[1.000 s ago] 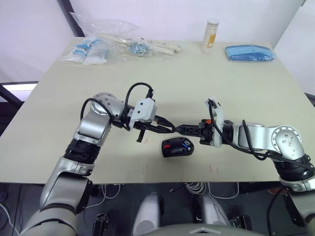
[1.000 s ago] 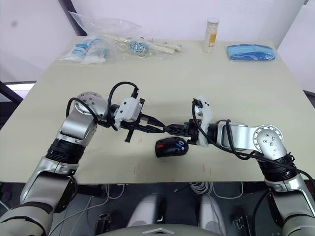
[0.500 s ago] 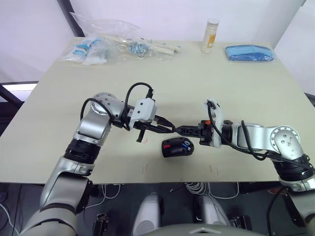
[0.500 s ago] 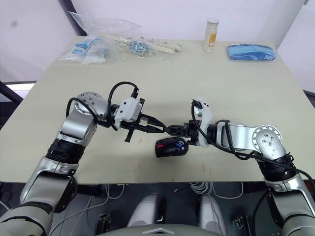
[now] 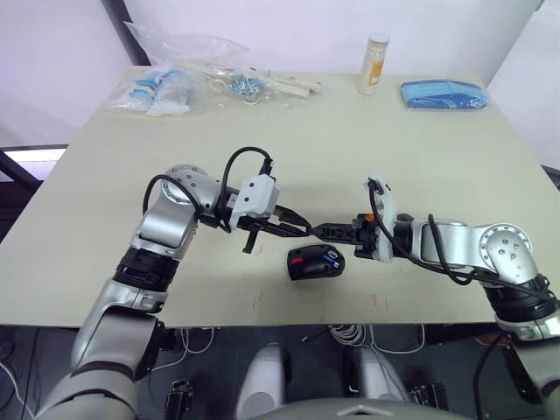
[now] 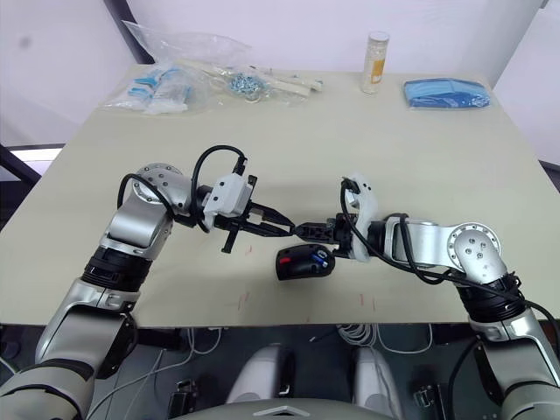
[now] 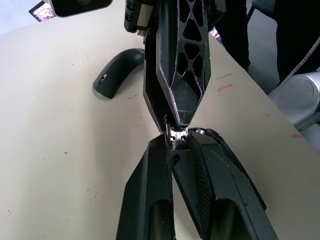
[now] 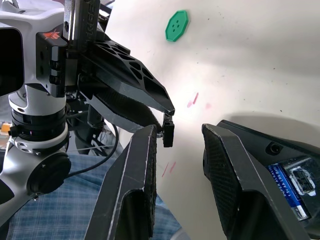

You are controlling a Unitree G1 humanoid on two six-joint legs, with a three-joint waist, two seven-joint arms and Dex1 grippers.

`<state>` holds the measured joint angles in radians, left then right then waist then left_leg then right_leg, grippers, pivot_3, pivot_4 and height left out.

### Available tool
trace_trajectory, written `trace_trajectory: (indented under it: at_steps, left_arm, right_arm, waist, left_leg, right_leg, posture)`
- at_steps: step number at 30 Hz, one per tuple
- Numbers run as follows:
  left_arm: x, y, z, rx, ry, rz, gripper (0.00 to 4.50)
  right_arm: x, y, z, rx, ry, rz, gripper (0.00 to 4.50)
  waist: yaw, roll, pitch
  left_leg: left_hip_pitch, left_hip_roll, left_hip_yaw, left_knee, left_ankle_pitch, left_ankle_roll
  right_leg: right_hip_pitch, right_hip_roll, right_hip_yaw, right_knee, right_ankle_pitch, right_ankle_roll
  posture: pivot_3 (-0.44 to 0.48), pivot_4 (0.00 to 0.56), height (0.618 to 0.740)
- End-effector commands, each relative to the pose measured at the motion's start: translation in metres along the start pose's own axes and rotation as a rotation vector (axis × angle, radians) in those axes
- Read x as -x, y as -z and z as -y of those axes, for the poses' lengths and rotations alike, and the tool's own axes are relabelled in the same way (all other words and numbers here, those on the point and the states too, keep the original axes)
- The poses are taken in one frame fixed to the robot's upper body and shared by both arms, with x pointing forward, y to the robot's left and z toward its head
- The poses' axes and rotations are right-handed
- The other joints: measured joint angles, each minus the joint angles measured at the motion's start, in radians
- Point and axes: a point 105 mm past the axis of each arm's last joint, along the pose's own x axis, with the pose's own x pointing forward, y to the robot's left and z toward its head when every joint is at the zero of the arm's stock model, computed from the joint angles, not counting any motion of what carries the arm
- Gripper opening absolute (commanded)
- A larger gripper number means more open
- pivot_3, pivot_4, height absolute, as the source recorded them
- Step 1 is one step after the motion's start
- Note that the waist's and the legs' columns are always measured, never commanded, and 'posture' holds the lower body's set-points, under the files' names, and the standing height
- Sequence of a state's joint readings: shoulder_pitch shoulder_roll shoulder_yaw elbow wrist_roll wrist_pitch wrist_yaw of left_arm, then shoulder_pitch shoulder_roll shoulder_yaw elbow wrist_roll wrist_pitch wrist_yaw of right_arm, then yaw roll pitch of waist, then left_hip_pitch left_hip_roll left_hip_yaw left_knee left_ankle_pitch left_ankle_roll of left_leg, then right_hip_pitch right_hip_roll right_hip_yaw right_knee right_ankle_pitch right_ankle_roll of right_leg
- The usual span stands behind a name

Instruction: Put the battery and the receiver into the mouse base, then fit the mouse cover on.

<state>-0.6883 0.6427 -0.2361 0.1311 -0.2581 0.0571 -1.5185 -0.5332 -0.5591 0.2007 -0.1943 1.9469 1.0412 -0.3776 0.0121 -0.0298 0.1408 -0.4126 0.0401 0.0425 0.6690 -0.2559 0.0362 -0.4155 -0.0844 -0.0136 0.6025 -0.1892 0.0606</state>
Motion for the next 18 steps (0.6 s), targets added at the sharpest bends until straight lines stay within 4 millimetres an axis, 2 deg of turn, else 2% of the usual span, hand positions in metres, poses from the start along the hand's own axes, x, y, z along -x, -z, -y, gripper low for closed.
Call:
trace_trajectory:
  at_steps: [1, 2, 4, 5, 18]
  left_arm:
    - [0.002, -0.0069, -0.0036, -0.039, -0.01, 0.002, 0.05]
    - [0.002, -0.0068, -0.0034, -0.039, -0.009, 0.002, 0.05]
    - [0.002, -0.0065, -0.0029, -0.038, -0.009, 0.001, 0.05]
    - [0.0022, -0.0061, -0.0026, -0.038, -0.009, -0.001, 0.05]
    - [0.0035, -0.002, -0.0102, -0.033, -0.063, -0.007, 0.05]
  right_arm:
    - [0.0025, -0.0074, -0.0098, 0.011, -0.038, 0.028, 1.0]
    - [0.0026, -0.0074, -0.0099, 0.011, -0.038, 0.029, 0.95]
    - [0.0027, -0.0073, -0.01, 0.011, -0.038, 0.03, 0.14]
    - [0.0027, -0.0072, -0.0101, 0.011, -0.038, 0.03, 0.03]
    - [0.0044, -0.0041, -0.0147, 0.035, -0.062, 0.021, 0.03]
  waist:
    - [0.0, 0.0, 0.0]
    - [0.0, 0.0, 0.0]
    - [0.0, 0.0, 0.0]
    - [0.0, 0.0, 0.0]
    - [0.0, 0.0, 0.0]
  left_leg:
    - [0.0, 0.0, 0.0, 0.0, 0.0, 0.0]
    - [0.0, 0.0, 0.0, 0.0, 0.0, 0.0]
    - [0.0, 0.0, 0.0, 0.0, 0.0, 0.0]
    - [0.0, 0.0, 0.0, 0.0, 0.0, 0.0]
    - [0.0, 0.0, 0.0, 0.0, 0.0, 0.0]
  right_leg:
    - [0.0, 0.0, 0.0, 0.0, 0.0, 0.0]
    - [0.0, 0.0, 0.0, 0.0, 0.0, 0.0]
    - [0.0, 0.0, 0.0, 0.0, 0.0, 0.0]
    - [0.0, 0.0, 0.0, 0.0, 0.0, 0.0]
    - [0.0, 0.0, 0.0, 0.0, 0.0, 0.0]
  posture:
    - [0.0, 0.15, 0.74]
    - [0.0, 0.15, 0.74]
    - [0.0, 0.15, 0.74]
    - [0.0, 0.15, 0.74]
    - [0.0, 0.15, 0.74]
